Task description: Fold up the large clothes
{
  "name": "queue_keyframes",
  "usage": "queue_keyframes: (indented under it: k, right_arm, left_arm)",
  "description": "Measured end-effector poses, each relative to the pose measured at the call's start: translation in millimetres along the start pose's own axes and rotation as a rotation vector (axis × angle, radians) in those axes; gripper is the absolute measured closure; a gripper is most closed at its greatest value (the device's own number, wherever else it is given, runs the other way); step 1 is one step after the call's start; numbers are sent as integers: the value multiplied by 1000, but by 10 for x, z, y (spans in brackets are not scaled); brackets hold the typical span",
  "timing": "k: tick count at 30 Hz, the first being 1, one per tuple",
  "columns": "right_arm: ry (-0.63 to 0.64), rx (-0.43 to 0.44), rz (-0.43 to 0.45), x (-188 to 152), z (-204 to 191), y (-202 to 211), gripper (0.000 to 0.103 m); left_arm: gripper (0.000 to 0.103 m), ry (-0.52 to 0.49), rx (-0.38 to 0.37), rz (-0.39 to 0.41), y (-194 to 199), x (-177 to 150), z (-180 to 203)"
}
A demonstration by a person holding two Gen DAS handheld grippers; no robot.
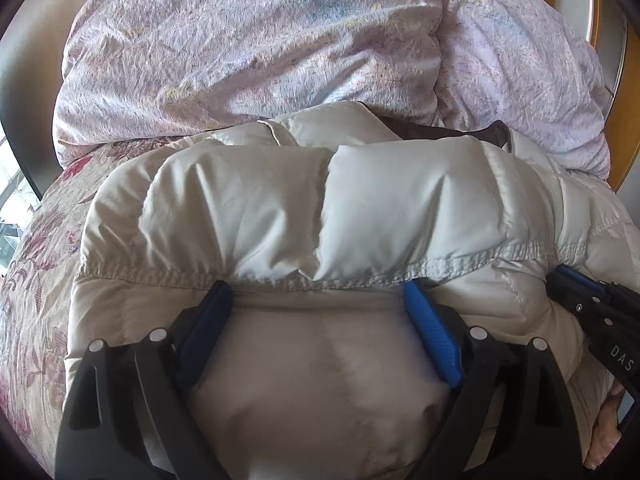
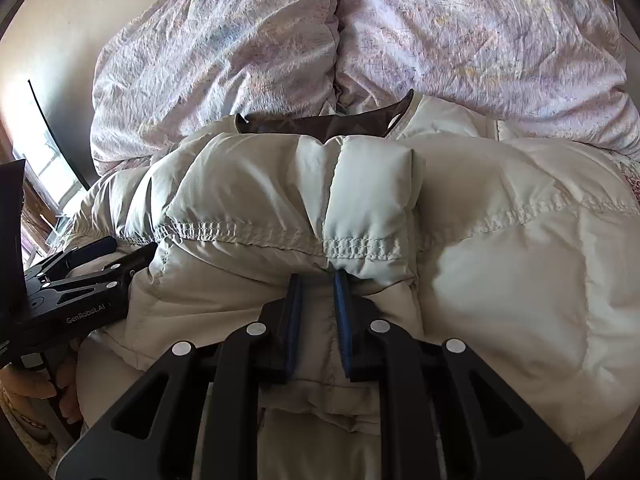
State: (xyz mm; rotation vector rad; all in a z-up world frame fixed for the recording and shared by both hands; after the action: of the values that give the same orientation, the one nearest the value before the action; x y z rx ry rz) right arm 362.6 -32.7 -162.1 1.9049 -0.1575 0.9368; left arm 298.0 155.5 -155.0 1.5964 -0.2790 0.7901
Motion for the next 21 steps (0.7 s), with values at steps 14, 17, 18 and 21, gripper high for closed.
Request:
queue_keyframes:
  k: [14,17,18,21]
  right_arm:
    - [-131,144,35,-305,938,1669,1]
    - [-185,68,-30,-597,1389,1919,1]
    - [-223,62,-57,-716,1547,1974,1]
    - [-360,109,-112,-1075,1945,2110,3]
  left_arm:
    - [5,-33,-76,-67,1249,-675,-820]
    - [5,13,-111,-125,1381,-921,-1096]
    - [6,28,-129,-134,1423,-996,-1164]
    - [8,70,-194,-146,1552,-1218,-1303]
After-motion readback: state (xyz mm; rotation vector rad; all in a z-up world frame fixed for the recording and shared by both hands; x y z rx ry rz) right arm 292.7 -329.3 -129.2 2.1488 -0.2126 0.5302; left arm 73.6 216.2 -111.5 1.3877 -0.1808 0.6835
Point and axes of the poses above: each gripper's, at about its wrist camera, not at the fingertips, and y roughly against the way its jaws point, z to its right, x to its top, the point moved 5 cm from there along -y, roughly the way its jaws point, and after that the axes turned 1 degree about -z, right-handed, at the moved point
